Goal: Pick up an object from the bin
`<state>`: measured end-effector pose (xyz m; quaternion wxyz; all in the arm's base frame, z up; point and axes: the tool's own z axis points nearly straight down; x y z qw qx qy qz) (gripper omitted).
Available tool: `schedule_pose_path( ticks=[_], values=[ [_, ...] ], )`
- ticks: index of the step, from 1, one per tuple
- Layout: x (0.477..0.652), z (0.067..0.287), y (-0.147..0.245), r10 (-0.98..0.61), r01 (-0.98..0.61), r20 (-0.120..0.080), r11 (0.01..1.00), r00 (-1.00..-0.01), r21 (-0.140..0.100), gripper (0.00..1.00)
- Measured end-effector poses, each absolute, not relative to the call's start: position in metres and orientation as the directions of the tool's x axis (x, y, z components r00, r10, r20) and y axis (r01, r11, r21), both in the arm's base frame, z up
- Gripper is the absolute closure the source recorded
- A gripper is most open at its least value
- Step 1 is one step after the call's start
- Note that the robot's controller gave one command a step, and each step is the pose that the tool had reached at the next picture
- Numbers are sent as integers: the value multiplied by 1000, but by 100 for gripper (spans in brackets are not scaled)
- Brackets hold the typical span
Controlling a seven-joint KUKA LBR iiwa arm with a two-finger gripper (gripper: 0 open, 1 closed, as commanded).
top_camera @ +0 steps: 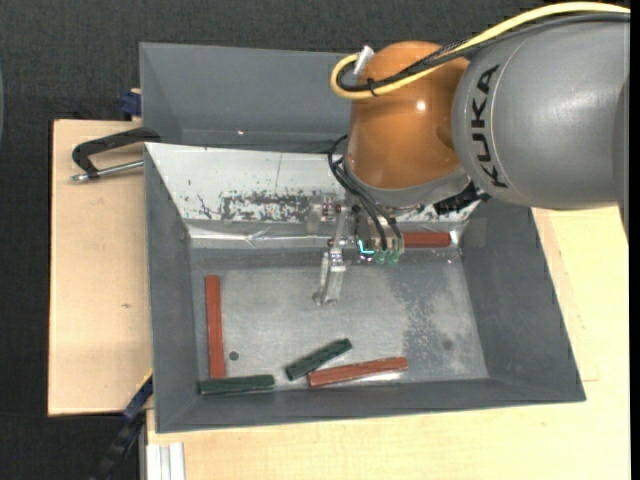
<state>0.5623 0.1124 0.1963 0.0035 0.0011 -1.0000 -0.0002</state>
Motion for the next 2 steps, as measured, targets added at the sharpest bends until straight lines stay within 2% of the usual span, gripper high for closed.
schedule_pose_path(
  ticks=[1, 2],
  values=[
    [564, 201, 112, 0, 0, -1, 1000, -1000, 1, 100],
    [564, 201, 112, 1, 1, -1, 1000, -1000, 1, 0]
  ],
)
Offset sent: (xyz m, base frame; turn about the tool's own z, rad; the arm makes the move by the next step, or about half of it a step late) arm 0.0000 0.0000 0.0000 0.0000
